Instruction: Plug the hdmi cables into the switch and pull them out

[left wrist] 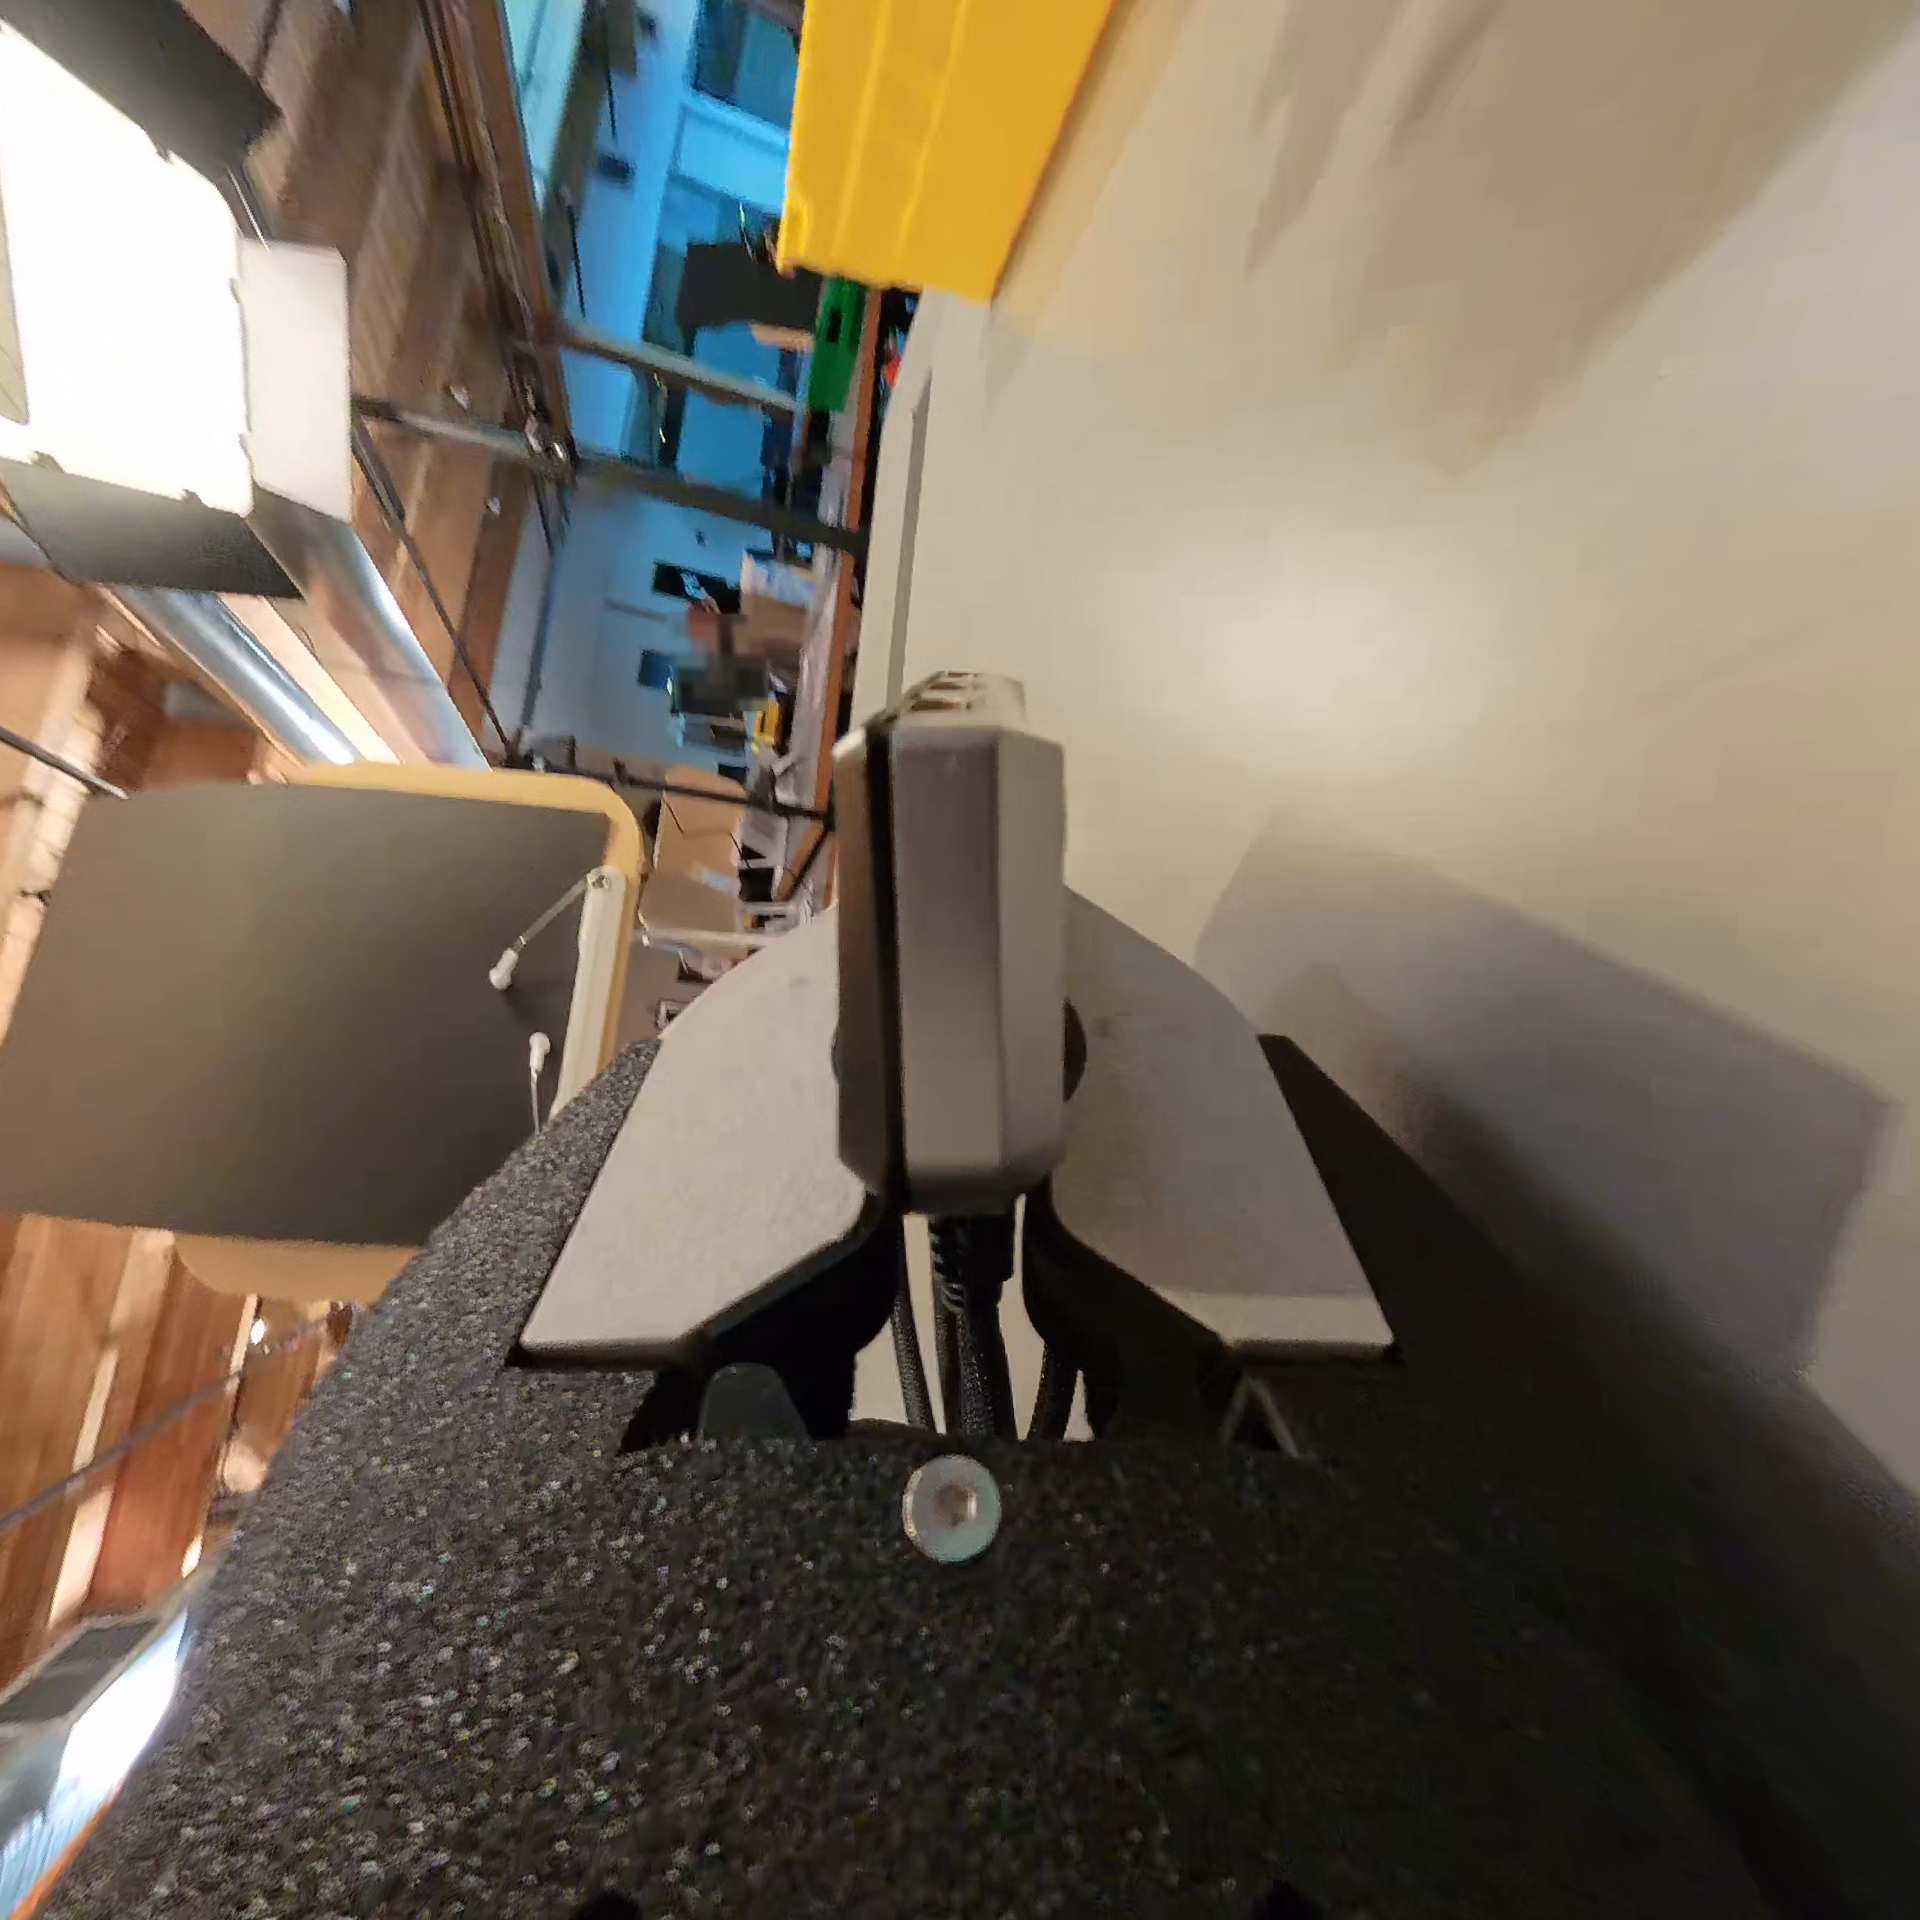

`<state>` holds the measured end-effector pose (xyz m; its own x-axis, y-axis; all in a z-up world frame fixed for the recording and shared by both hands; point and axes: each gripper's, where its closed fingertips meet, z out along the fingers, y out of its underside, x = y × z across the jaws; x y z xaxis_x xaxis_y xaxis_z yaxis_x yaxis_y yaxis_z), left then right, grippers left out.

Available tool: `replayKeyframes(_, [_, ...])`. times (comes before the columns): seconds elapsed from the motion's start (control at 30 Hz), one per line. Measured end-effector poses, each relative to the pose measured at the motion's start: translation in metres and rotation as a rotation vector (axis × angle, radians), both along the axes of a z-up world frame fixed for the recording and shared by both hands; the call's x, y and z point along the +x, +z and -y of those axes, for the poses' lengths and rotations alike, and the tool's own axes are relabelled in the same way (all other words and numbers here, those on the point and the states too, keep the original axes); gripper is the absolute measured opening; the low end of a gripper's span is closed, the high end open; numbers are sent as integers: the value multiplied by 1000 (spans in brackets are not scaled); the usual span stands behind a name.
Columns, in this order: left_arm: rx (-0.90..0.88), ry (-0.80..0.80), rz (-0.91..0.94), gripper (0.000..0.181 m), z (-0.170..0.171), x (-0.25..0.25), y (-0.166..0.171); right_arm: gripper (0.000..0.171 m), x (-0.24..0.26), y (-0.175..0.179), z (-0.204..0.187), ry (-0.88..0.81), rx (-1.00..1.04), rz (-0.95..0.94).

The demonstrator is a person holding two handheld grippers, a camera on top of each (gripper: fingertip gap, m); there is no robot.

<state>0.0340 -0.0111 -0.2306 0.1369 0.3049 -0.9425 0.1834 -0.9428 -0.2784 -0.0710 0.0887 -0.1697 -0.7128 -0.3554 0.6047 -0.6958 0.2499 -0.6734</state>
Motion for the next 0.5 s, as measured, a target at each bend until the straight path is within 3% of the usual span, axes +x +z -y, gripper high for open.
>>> replayKeyframes(0.13, [14,-93,-45,26,-20,4,10,78,39,-42,45,145,19,-35])
replayKeyframes(0.27, [38,-158,-69,26,-32,8,16,83,62,-59,84,204,-50,-171])
replayKeyframes(0.43, [91,-240,-118,26,-44,13,26,79,98,-77,111,287,-97,-387])
replayKeyframes(0.5, [121,-282,-139,26,-50,15,32,62,106,-79,121,285,-121,-427])
